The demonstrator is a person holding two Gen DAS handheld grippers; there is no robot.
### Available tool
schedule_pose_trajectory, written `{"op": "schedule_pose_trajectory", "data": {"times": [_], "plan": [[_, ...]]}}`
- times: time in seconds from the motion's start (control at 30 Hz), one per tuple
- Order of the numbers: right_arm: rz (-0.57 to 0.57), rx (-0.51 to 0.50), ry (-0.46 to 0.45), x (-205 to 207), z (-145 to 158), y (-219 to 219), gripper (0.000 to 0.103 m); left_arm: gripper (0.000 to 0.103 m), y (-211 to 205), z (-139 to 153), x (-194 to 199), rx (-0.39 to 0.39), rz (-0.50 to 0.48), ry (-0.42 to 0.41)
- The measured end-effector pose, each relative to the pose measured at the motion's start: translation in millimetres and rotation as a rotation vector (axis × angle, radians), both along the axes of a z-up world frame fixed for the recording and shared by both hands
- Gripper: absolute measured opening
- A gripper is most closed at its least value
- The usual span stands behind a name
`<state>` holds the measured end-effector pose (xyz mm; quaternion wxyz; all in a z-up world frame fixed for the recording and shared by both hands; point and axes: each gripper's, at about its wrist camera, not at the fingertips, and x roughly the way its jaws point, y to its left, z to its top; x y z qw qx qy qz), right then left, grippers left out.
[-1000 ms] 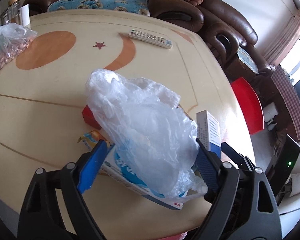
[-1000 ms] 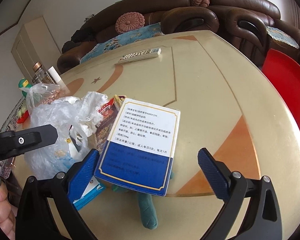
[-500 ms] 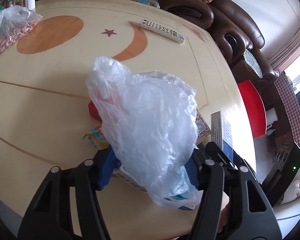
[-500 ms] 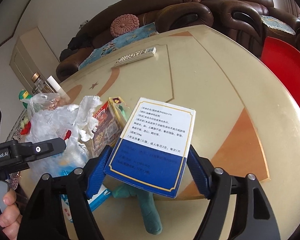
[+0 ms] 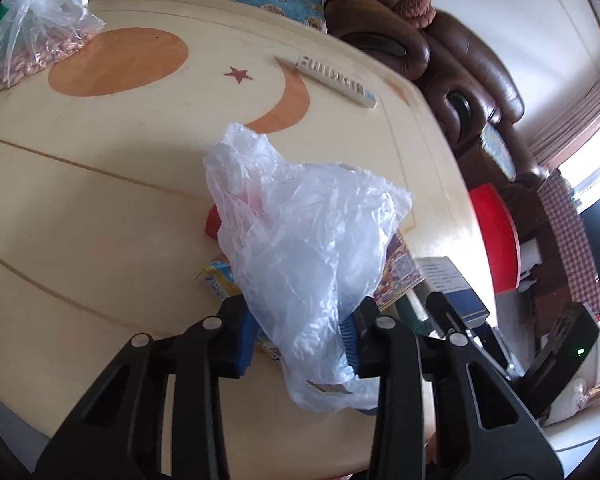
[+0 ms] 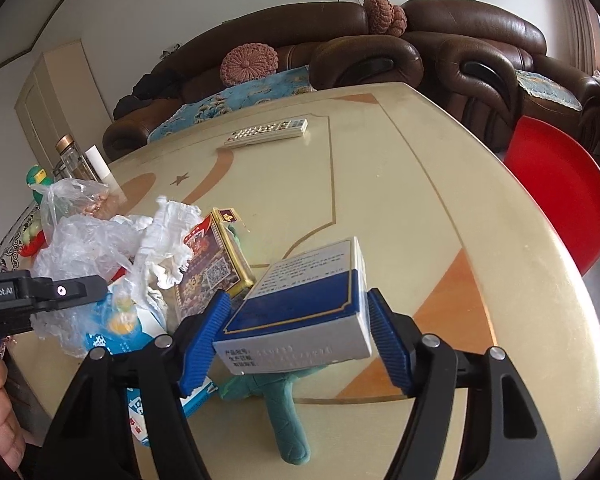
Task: Collect trash
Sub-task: 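Grasp the white plastic bag with the left gripper while the right gripper grasps the white box, then lift the bag and box and carry both toward the pink trash bin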
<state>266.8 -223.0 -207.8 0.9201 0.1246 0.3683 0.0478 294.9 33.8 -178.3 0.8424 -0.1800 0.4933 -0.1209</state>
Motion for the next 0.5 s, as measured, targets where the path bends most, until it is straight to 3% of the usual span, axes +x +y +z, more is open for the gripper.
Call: {"op": "schedule_pose_trajectory", "data": {"times": [0.27, 0.5], "plan": [[-0.014, 0.002, 0.01, 1.6, -2.8, -2.6, 0.067, 0.019, 6.6, 5.2, -6.8, 0.031, 0.013, -0.052], [-0.016, -0.059, -0.024, -1.7, 3.6, 2.6, 0.064, 0.018, 8.5, 20.7, -19.0, 0.1, 0.005, -0.137]]}}
